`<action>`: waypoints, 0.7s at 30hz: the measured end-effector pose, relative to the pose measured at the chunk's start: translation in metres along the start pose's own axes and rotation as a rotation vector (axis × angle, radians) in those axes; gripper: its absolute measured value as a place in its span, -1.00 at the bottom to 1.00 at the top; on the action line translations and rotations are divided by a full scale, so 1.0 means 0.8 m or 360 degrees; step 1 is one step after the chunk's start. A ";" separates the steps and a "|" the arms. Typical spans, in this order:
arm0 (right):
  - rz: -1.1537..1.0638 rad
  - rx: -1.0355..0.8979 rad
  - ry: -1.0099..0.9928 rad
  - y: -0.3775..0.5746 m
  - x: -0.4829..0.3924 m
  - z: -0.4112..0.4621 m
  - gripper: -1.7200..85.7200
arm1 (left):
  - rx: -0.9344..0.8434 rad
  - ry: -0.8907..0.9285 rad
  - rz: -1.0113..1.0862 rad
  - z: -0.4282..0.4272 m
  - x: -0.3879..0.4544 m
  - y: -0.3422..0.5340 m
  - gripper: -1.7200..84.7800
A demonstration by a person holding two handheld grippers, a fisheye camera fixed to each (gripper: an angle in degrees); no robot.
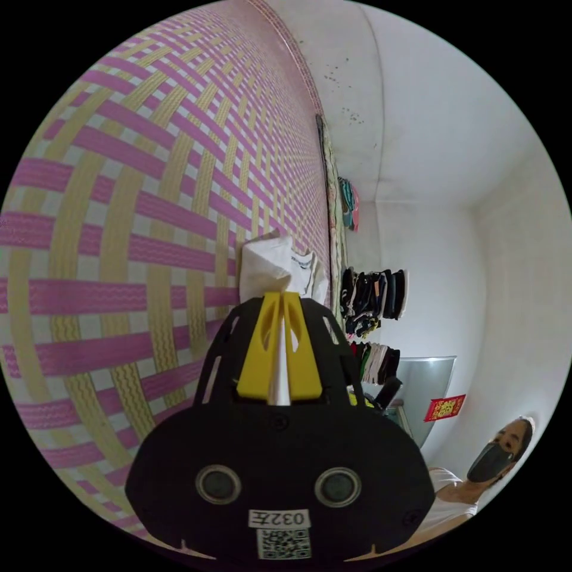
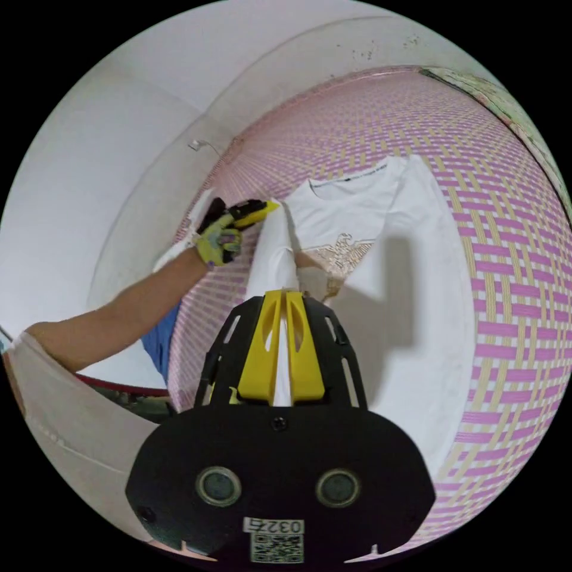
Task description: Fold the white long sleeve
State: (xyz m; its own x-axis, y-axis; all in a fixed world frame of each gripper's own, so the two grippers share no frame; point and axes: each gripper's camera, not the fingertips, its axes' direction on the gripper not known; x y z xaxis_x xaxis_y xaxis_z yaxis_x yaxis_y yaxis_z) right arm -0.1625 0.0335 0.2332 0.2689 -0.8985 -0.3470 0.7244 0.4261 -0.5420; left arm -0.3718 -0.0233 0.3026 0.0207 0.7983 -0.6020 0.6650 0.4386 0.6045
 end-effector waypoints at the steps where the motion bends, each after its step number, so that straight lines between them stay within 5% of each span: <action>1: 0.0020 0.0076 -0.0104 0.017 -0.002 -0.018 -0.98 | 0.0021 0.0018 -0.0011 -0.005 0.000 -0.001 -0.98; 10: 0.0781 0.0351 -0.0404 0.139 0.166 -0.021 -0.85 | 0.0117 0.0053 -0.0142 -0.004 0.025 -0.002 -0.98; 15: 0.0519 0.0362 -0.0412 0.198 0.127 -0.050 -0.86 | 0.0268 -0.0113 0.0022 -0.069 0.093 0.050 -1.00; 21: 0.0452 0.0054 -0.0236 0.311 0.071 -0.019 -0.87 | -0.0150 -0.0068 0.0243 0.000 0.182 0.186 -0.99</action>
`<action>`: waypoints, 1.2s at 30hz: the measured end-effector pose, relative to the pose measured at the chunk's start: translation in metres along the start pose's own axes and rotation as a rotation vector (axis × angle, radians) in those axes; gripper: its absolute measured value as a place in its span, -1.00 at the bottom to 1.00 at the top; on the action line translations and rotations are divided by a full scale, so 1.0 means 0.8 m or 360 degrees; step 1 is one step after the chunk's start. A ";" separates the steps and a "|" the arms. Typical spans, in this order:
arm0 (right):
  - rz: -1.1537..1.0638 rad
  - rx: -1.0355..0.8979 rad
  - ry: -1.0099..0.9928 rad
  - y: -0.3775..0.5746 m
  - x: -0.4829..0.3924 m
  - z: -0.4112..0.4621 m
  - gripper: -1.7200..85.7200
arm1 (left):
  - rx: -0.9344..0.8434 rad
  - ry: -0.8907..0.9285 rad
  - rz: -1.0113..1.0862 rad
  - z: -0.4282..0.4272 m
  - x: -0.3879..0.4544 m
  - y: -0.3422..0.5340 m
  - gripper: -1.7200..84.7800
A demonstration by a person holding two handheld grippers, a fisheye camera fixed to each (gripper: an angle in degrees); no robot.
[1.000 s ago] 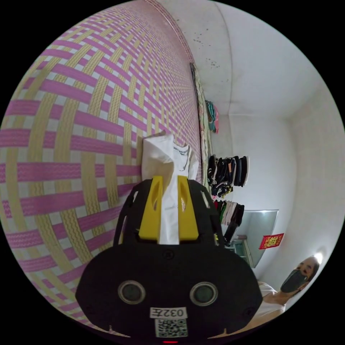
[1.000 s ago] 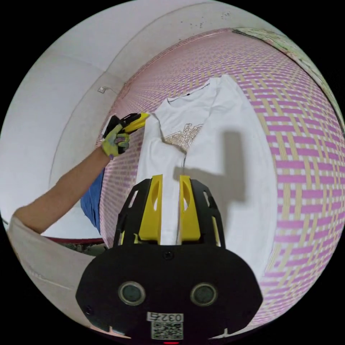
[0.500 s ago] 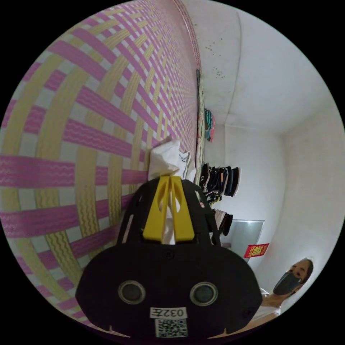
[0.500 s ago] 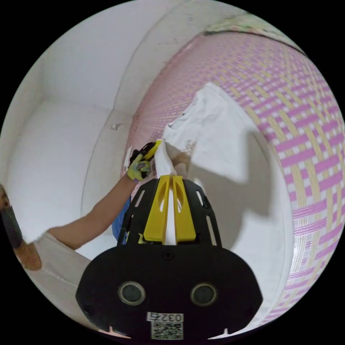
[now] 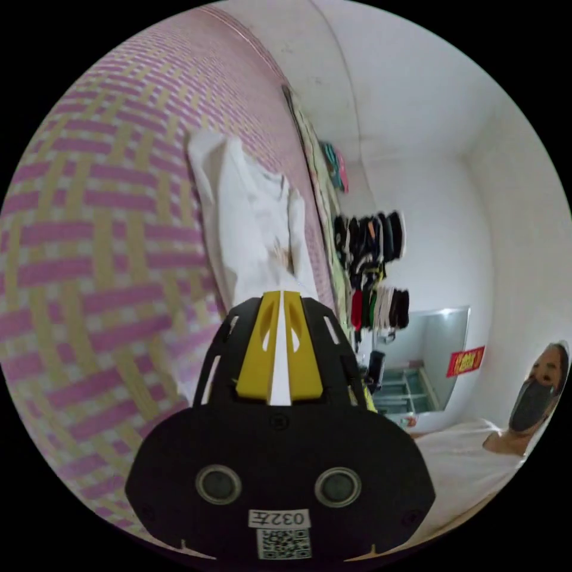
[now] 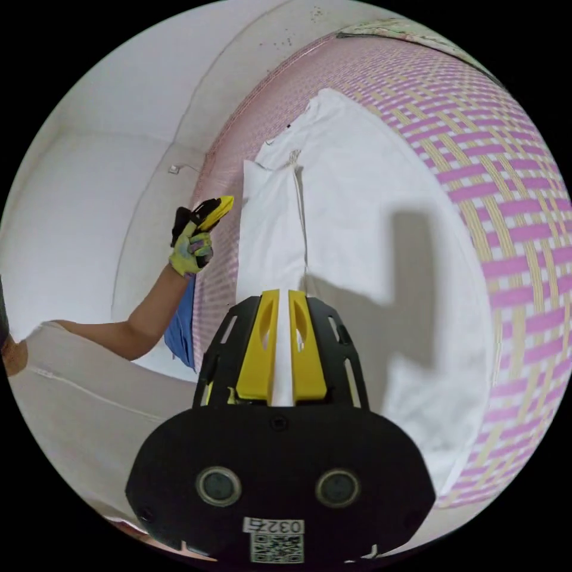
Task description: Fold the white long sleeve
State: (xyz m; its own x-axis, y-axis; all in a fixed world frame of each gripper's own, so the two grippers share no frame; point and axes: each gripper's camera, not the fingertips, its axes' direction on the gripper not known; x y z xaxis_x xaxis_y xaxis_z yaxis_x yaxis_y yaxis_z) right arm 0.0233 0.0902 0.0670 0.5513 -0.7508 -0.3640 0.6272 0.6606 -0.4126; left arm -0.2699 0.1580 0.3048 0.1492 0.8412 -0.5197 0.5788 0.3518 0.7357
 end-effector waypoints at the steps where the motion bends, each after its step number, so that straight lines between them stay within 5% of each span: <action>1: 0.0001 -0.0009 0.0054 0.025 0.000 0.000 -0.88 | -0.0130 -0.0015 0.0053 0.031 0.024 0.028 -0.99; 9: 0.0068 -0.0065 0.0172 0.148 0.004 -0.012 -0.83 | -0.0334 -0.0175 0.0131 0.116 0.091 0.105 -0.98; 18: 0.0169 -0.0308 -0.0136 0.195 0.042 0.036 -0.77 | -0.0330 -0.0121 0.0154 0.077 0.170 0.114 -0.98; 27: 0.0041 -0.0517 -0.0285 0.180 0.062 0.074 -0.78 | -0.0401 -0.0030 0.0034 0.090 0.249 0.226 -0.99; 36: -0.0375 -0.0526 -0.0057 0.167 -0.007 0.058 -0.88 | -0.0364 -0.0040 0.0012 0.104 0.320 0.245 -0.98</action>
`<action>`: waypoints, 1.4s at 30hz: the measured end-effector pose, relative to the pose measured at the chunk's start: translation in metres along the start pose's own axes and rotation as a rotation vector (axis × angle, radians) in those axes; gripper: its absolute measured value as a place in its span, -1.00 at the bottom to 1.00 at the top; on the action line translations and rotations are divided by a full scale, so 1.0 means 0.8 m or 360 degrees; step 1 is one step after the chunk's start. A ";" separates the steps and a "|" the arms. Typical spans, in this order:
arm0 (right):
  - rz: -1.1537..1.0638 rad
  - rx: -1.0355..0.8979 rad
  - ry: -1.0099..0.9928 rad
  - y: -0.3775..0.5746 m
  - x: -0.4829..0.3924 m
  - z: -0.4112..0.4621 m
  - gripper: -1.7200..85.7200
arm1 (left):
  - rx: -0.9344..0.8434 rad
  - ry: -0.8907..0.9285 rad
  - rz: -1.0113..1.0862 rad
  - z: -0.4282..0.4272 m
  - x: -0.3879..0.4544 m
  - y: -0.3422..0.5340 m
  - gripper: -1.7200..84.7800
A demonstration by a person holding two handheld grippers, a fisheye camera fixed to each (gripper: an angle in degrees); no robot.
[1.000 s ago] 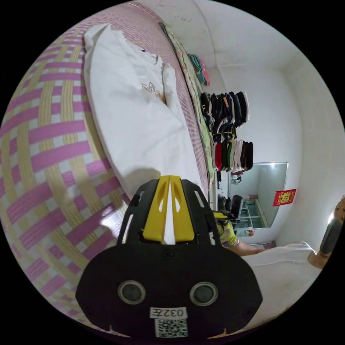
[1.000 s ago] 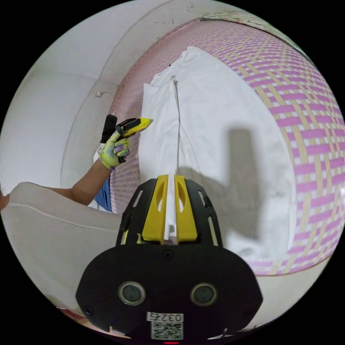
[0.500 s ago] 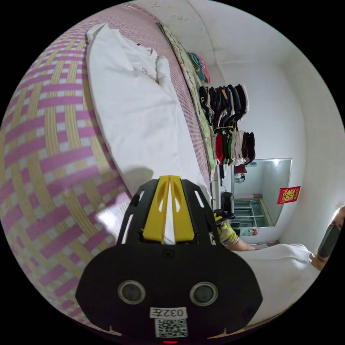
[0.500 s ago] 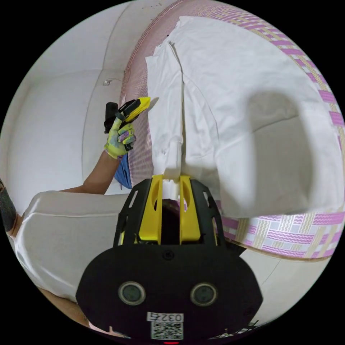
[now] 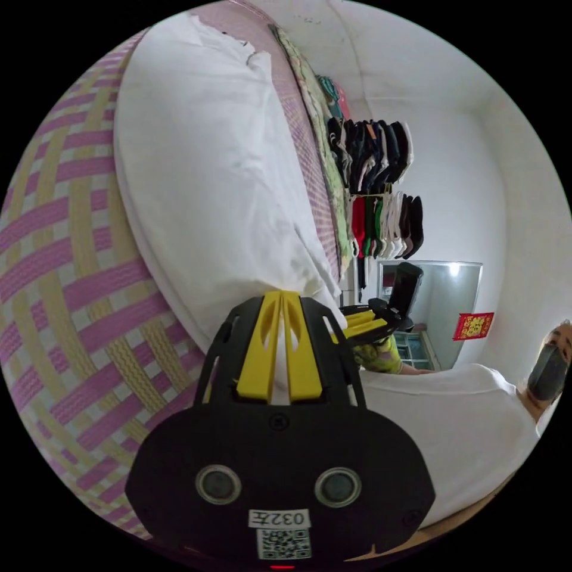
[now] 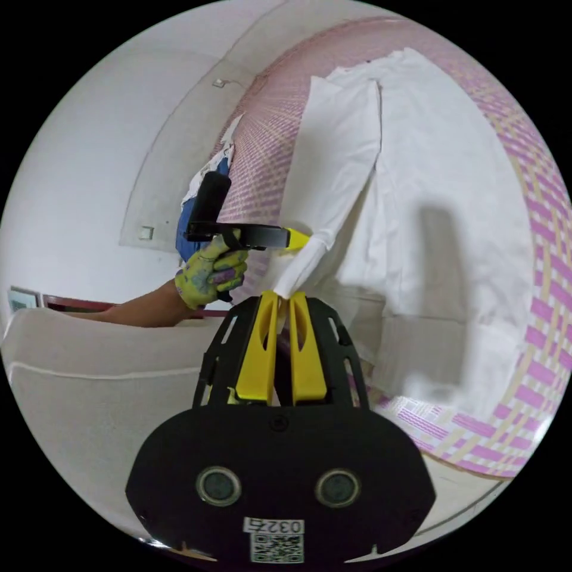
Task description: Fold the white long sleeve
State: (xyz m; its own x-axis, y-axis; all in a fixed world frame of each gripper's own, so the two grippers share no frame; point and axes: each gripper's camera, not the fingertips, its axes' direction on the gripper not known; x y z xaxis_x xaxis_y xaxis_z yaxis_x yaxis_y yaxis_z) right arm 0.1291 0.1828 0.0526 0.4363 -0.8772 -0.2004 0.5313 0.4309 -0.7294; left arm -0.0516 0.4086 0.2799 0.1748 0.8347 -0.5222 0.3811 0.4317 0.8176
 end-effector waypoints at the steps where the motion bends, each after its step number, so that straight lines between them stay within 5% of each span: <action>1: -0.0040 0.0009 0.0075 0.003 -0.008 -0.007 -0.88 | 0.0018 0.0003 0.0002 -0.006 0.007 -0.003 -0.98; 4: 0.0031 -0.0111 0.0081 0.007 0.026 0.020 -0.89 | -0.0119 -0.0184 -0.0015 0.003 0.011 -0.018 -0.97; 7: 0.0131 -0.0207 -0.0066 0.018 0.068 0.040 -0.87 | -0.0083 -0.0007 -0.0039 -0.021 0.013 -0.027 -0.93; 12: -0.0007 0.0129 -0.0042 0.047 0.066 -0.071 -0.83 | 0.0165 -0.0044 -0.0023 -0.114 0.038 0.018 -0.88; 16: 0.0215 0.0430 0.0101 0.082 0.154 -0.175 -0.79 | 0.0139 -0.0131 -0.0224 -0.147 0.022 0.074 -0.81; 22: 0.0377 0.0189 -0.0179 0.080 0.279 -0.189 -0.71 | 0.0145 0.0046 -0.0354 -0.133 0.018 0.092 -0.77; 32: 0.0301 -0.0210 -0.0576 0.058 0.329 -0.128 -0.67 | -0.0005 0.0146 -0.0344 -0.125 0.026 0.055 -0.77; 42: 0.0277 -0.0064 -0.0325 0.072 0.309 -0.130 -0.83 | -0.0028 0.0010 -0.0269 -0.157 0.041 0.050 -0.94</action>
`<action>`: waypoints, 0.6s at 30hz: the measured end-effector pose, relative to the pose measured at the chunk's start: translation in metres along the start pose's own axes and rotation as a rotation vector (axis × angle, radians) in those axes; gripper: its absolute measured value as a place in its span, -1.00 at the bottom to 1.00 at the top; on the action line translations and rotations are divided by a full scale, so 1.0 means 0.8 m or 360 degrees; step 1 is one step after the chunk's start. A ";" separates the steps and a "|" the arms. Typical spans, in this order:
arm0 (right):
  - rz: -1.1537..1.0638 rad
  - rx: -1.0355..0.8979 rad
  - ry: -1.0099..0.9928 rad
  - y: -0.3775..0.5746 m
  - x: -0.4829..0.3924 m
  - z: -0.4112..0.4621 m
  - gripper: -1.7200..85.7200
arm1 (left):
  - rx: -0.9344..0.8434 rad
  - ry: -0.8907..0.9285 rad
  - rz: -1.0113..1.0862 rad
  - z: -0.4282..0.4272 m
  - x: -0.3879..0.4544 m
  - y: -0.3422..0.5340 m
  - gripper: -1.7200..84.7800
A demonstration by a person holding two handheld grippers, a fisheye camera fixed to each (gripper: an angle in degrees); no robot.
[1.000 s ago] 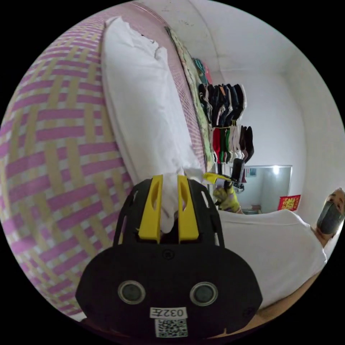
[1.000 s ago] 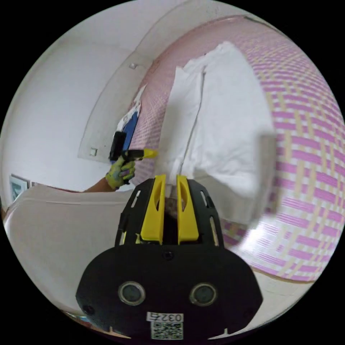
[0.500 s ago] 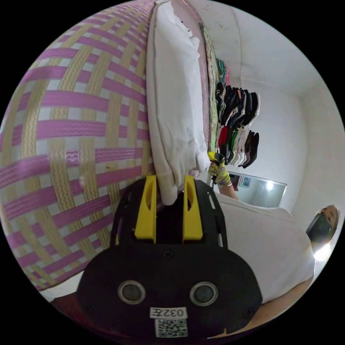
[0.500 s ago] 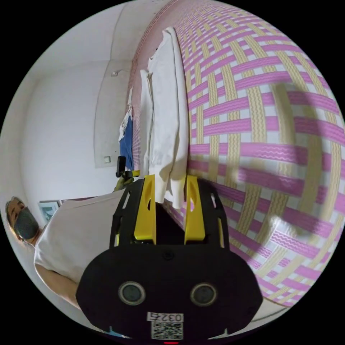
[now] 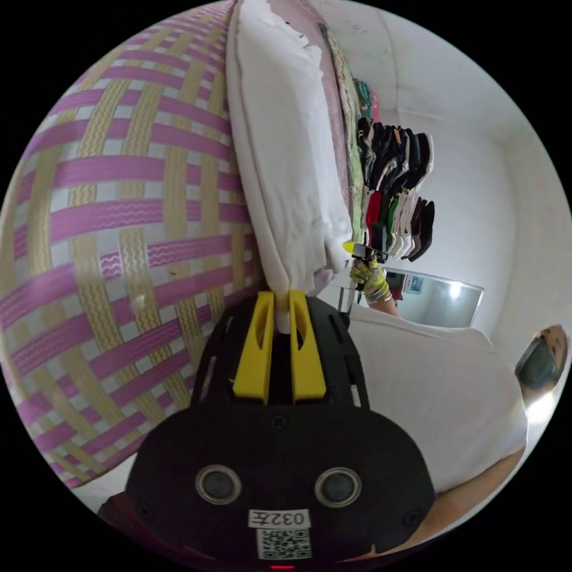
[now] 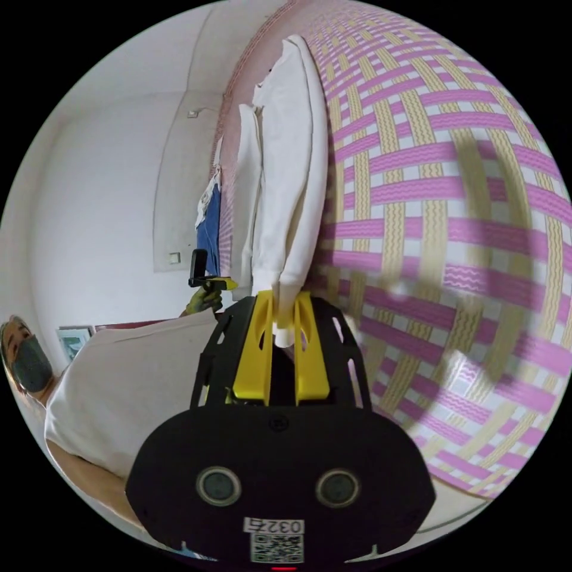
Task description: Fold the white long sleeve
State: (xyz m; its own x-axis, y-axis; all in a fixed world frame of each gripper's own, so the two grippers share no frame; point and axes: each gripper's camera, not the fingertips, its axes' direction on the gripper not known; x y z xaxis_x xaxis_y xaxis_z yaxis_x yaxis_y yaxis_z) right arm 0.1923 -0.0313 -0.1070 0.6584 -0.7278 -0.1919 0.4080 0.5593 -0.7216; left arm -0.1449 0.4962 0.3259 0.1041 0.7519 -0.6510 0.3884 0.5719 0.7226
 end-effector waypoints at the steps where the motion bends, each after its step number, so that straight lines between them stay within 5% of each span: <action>1: -0.0015 0.0028 -0.0005 0.008 -0.007 0.000 -0.83 | 0.0003 0.0013 0.0020 -0.010 0.000 0.006 -0.95; 10: 0.0000 -0.0063 0.0022 0.084 -0.039 0.074 -0.84 | -0.0102 0.0127 0.0032 -0.072 -0.037 0.069 -0.96; 18: -0.0144 0.0124 -0.0129 0.038 -0.096 0.008 -0.84 | 0.0033 0.0463 0.0378 -0.161 0.012 0.014 -0.96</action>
State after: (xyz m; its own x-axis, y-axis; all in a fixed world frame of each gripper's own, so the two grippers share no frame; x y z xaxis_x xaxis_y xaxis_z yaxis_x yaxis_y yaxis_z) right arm 0.1579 0.0443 -0.1097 0.6642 -0.7441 -0.0717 0.5140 0.5242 -0.6790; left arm -0.2575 0.5517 0.3575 -0.0697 0.9261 -0.3707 0.4035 0.3660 0.8386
